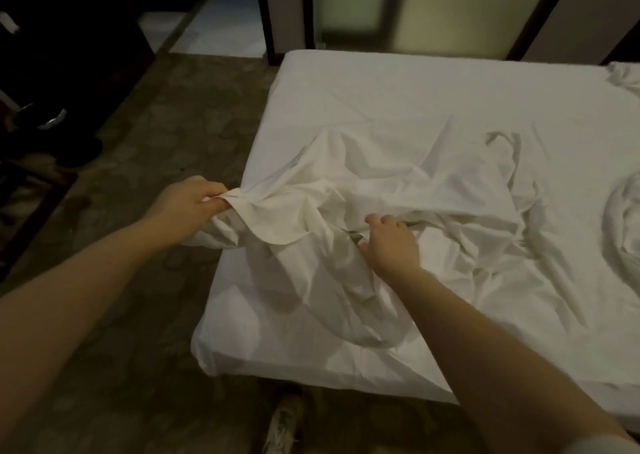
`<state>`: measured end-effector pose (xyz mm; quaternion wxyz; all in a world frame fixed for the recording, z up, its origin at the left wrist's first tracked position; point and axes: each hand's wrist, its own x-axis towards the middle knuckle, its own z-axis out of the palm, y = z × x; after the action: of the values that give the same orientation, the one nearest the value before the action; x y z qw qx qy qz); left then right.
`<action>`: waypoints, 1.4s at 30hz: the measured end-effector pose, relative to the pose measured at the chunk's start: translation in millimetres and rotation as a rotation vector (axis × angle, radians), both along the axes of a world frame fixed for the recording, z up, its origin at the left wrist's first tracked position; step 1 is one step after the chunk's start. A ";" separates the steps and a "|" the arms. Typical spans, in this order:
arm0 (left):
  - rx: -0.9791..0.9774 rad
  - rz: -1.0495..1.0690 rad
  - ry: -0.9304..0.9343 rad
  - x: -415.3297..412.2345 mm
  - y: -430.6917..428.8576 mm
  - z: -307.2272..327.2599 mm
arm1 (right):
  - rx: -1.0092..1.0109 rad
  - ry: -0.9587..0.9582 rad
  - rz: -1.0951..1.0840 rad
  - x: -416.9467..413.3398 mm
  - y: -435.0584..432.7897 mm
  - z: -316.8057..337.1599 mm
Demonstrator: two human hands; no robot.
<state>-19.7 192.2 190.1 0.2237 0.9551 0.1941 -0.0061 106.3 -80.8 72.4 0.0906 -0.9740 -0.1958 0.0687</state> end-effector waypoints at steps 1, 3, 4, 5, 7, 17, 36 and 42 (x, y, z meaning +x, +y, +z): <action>0.009 -0.009 -0.019 4.2 5.2 -1.1 | -0.041 0.034 0.016 11.8 5.9 -8.8; 0.019 -0.019 -0.043 12.9 15.6 -5.3 | -0.124 0.083 0.036 32.2 12.4 -21.1; 0.026 -0.024 -0.054 17.7 20.9 -7.8 | -0.130 0.100 0.026 41.1 13.7 -24.3; 0.031 -0.030 -0.064 21.7 25.3 -10.7 | -0.108 0.137 0.003 48.2 12.9 -25.5; 0.025 -0.042 -0.074 29.6 30.9 -14.6 | -0.052 0.265 -0.031 53.2 8.2 -20.5; -0.011 -0.146 -0.039 65.4 11.1 28.3 | 0.570 -0.278 -0.650 35.4 -120.8 154.1; 0.163 -0.566 0.015 -12.7 -76.2 97.8 | 0.481 0.137 -0.272 -122.2 -144.5 143.3; 0.146 -0.636 0.015 -34.3 -61.3 94.5 | 0.585 0.074 0.093 -153.5 -14.8 154.3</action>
<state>-54.1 130.9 284.6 0.1400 0.9813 -0.1125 -0.0687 -47.2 -95.6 226.7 0.3713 -0.8934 -0.2483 0.0487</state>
